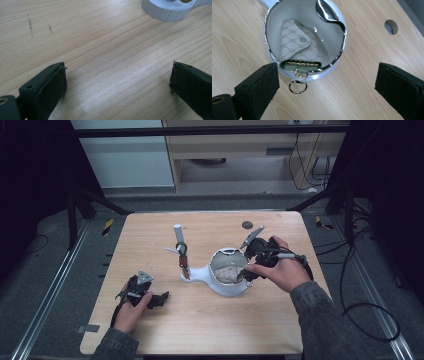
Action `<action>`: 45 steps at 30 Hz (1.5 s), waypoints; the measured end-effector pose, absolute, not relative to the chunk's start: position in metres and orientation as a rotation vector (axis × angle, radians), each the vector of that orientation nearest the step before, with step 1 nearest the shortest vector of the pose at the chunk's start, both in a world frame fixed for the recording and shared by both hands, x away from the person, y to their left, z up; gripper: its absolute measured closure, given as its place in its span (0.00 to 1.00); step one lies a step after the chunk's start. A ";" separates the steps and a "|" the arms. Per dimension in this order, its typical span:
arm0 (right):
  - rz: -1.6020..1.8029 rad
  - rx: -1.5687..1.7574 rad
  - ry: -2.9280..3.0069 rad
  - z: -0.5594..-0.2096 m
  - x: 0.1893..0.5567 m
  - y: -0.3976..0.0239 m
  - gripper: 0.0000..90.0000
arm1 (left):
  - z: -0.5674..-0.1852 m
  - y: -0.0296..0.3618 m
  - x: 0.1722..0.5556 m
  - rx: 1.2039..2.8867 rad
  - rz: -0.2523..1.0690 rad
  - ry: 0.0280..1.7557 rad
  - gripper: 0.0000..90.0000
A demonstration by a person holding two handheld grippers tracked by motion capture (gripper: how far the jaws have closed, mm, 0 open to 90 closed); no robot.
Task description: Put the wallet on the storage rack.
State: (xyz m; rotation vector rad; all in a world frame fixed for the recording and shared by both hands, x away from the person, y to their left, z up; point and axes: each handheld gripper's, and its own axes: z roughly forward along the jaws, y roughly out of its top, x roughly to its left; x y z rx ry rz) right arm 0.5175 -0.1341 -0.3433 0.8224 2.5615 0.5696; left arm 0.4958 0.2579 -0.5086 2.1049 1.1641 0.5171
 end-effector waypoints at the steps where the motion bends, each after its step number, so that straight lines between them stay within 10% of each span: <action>1: 0.573 0.824 2.556 -0.344 0.517 -0.136 0.06 | -0.508 0.258 0.496 2.108 0.516 1.162 0.01; 45: 0.899 1.224 2.258 -0.419 0.490 -0.228 0.06 | -0.509 0.258 0.496 2.111 0.516 1.161 0.00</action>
